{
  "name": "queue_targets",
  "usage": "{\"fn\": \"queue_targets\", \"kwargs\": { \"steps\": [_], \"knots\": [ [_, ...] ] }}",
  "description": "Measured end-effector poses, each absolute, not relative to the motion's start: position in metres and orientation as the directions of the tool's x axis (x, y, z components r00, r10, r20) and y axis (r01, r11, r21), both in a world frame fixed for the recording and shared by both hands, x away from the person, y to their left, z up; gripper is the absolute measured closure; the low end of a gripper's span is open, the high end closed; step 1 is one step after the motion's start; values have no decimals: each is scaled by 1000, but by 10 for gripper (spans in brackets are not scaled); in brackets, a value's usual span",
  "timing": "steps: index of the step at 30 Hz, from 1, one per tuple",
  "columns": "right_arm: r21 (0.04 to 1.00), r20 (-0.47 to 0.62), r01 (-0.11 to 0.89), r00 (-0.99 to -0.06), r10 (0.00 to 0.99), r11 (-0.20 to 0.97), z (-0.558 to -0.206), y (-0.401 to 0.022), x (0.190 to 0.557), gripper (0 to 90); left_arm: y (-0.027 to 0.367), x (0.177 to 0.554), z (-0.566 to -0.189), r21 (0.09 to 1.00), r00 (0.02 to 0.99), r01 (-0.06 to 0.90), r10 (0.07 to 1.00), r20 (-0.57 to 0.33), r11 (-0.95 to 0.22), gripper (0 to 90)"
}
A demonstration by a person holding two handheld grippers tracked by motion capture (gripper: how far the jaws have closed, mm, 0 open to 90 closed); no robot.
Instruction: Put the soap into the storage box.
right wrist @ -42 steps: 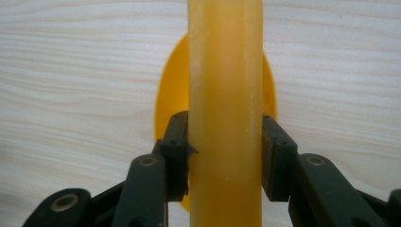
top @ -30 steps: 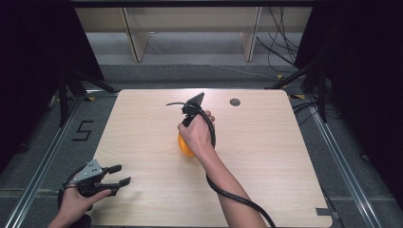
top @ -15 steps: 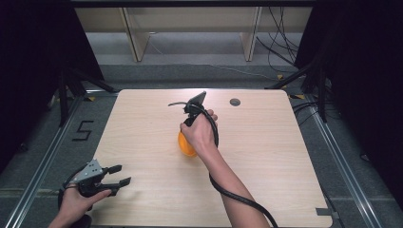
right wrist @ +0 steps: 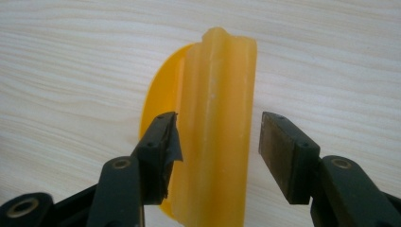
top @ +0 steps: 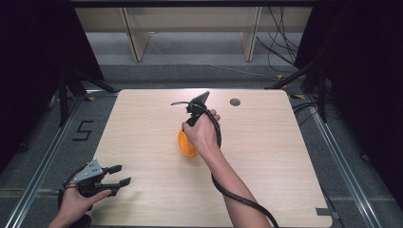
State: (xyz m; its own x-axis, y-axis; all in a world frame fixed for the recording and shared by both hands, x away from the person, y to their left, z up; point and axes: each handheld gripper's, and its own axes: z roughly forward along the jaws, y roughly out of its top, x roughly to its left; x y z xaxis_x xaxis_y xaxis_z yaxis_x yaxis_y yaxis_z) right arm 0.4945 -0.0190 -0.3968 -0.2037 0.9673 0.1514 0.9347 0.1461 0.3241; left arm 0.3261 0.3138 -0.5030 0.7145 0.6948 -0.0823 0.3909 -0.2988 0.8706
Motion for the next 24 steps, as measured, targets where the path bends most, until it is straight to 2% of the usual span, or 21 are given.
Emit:
{"fn": "queue_targets", "kwargs": {
  "steps": [5,11,14,16,19,24],
  "knots": [
    [358,175,923,-218,960,145,-394,-27,488,477,314,326,-503,871,715,391,694,-85,-296,336],
    [442,165,876,-293,942,195,-387,-45,477,499,314,326,-503,871,716,391,693,-84,-298,336],
    [439,170,877,-294,941,194,-383,-56,467,540,314,326,-503,871,716,391,693,-83,-299,336],
    [447,165,869,-311,936,210,-382,-64,458,618,314,326,-503,873,713,392,695,-88,-291,336],
    [434,186,872,-332,925,226,-385,-80,442,679,314,326,-503,868,713,394,696,-81,-303,336],
    [438,194,858,-382,904,268,-401,-112,410,713,314,326,-503,874,708,388,701,-79,-294,336]
  ]
}}
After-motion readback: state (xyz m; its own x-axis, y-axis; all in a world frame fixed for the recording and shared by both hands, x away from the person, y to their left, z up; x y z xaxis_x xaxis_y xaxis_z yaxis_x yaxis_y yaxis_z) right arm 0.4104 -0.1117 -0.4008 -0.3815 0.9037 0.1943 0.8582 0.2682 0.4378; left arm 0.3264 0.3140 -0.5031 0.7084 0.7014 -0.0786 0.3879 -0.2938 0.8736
